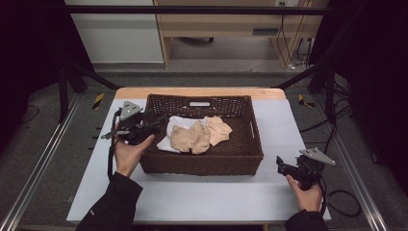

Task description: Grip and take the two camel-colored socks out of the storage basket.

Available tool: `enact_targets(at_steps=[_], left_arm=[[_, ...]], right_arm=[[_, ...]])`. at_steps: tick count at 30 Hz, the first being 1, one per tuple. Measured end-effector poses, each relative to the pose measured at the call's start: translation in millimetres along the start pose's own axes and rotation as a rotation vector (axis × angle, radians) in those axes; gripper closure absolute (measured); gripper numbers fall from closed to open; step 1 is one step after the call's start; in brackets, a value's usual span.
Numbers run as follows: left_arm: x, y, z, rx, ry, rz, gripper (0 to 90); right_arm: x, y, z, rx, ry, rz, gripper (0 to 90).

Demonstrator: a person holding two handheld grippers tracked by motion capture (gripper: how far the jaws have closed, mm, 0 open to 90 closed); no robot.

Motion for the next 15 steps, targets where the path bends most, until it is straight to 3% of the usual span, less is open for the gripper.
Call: enact_targets(at_steps=[6, 9, 15], left_arm=[[0.2, 17.8, 0.8, -0.010, 0.011, -0.012, 42.4], [3.4, 26.0, 0.4, -0.027, 0.038, -0.028, 41.9], [12.8, 45.3, 0.5, -0.015, 0.049, -0.061, 42.9]], right_arm=[[-0.3, 0.2, 1.8, 0.007, 0.005, 0.002, 3.9], [-0.3, 0.2, 1.8, 0.007, 0.000, 0.006, 3.9], [-0.1, 0.0, 0.7, 0.005, -0.009, 0.006, 3.9]])
Point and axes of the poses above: each handheld gripper's, and its own axes: y roughly forward along the jaws, x roughly out of its underside, z roughly to its right, the point moved 3 cm from there along y, roughly forward along the jaws, and after that the axes turned 9 degrees about z, right-handed, at the moved point
